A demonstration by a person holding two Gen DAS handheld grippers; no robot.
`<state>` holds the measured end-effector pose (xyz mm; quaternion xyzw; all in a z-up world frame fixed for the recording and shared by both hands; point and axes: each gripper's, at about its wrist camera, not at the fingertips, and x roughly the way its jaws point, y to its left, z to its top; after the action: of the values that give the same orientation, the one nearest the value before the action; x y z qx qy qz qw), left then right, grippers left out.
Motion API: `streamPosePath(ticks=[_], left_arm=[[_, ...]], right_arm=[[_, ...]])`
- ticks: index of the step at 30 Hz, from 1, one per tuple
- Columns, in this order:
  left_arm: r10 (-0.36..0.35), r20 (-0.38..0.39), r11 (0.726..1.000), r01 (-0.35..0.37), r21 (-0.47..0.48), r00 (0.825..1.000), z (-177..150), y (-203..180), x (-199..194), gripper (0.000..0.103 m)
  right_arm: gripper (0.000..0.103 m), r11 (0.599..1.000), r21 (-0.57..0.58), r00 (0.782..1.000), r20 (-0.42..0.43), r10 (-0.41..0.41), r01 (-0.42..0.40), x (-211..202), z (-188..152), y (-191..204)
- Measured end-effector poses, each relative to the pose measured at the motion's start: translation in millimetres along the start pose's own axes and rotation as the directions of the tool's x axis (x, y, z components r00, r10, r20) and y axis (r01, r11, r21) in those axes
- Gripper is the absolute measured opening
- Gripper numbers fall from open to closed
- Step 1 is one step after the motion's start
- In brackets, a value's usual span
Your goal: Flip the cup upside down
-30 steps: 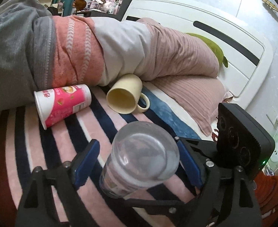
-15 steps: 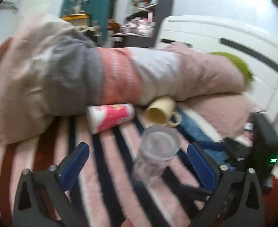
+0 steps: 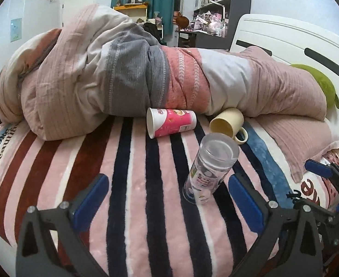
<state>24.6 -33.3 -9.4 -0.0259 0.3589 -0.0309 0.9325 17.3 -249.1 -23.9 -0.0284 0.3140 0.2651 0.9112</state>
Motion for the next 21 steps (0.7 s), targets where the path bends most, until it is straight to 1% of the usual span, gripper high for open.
streamPosePath(ticks=[3,7,12,21], left_arm=[[-0.006,0.003,1.0,0.006,-0.002,1.0,-0.4,-0.5,-1.8,0.103],[0.018,0.004,1.0,-0.018,0.009,1.0,-0.3,-2.2,-2.0,0.103],[0.024,-0.003,1.0,-0.024,0.009,1.0,-1.1,-3.8,-1.3,0.103],[0.028,-0.013,1.0,-0.028,0.013,1.0,-3.8,-6.7,1.7,0.103]], right_arm=[[0.103,1.0,0.006,1.0,0.006,0.008,-0.008,-1.4,1.3,1.3],[0.103,1.0,0.012,1.0,0.017,0.015,-0.016,-2.8,3.0,0.7],[0.103,0.999,0.039,0.999,0.028,0.031,-0.032,-6.4,2.1,-1.5],[0.103,0.998,0.054,0.999,0.018,0.027,-0.028,-3.8,-2.6,-2.4]])
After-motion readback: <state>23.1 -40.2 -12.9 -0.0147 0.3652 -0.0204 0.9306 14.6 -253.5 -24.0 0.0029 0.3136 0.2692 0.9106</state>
